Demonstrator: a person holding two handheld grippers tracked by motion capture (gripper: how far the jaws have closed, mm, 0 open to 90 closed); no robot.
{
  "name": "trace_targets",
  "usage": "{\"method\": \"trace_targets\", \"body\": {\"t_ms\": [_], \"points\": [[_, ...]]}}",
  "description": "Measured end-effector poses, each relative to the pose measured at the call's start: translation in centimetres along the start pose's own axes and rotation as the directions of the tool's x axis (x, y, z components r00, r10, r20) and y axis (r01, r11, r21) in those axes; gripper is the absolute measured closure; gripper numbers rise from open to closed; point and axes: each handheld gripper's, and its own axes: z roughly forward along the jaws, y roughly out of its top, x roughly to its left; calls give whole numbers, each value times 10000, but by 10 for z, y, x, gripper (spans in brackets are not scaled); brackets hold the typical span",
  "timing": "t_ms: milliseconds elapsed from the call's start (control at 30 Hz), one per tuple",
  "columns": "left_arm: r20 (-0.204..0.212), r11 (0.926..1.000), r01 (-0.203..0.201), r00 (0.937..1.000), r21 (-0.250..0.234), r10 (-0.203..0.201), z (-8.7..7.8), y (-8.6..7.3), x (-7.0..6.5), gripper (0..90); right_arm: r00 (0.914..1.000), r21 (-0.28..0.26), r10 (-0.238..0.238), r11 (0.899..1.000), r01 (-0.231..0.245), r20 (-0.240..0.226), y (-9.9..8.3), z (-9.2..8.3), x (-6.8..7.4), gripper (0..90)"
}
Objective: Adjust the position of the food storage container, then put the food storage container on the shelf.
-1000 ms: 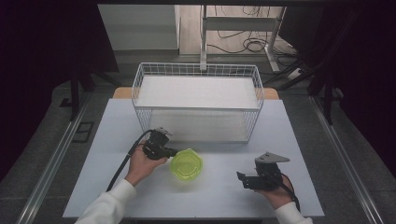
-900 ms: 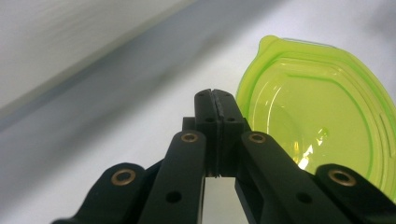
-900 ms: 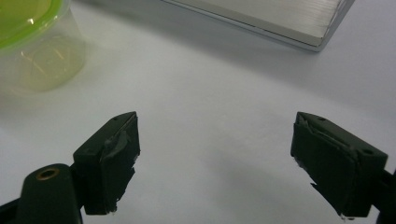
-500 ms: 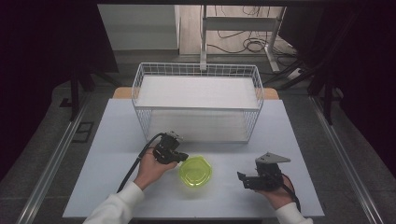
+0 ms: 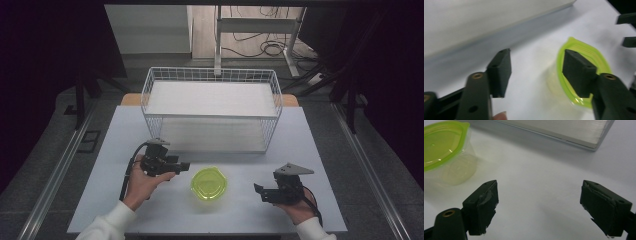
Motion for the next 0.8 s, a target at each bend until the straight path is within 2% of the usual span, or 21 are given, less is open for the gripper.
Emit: {"method": "trace_targets", "body": {"t_ms": [133,333,467,633,800], "points": [[321,9993,359,9988,-40,-357,-12,-14,2,335,9999,6,-3,10000,3,-115,1,1,1,137],[597,9976,625,9964,-287,-607,-26,-25,3,310,9992,-71,342,9994,-343,-187,2,1,-4,144],[848,9945,1006,9916,-288,-978,-25,-27,5,305,9983,-87,560,9984,-561,-157,3,0,-7,142],[845,9946,950,9922,-407,-913,-29,-28,1,298,9964,-163,799,9966,-804,-276,9,-6,-10,141],[1039,9913,1238,9875,-439,-1187,-31,-33,2,300,9931,9,978,9952,-980,-653,22,-11,-8,142]]}}
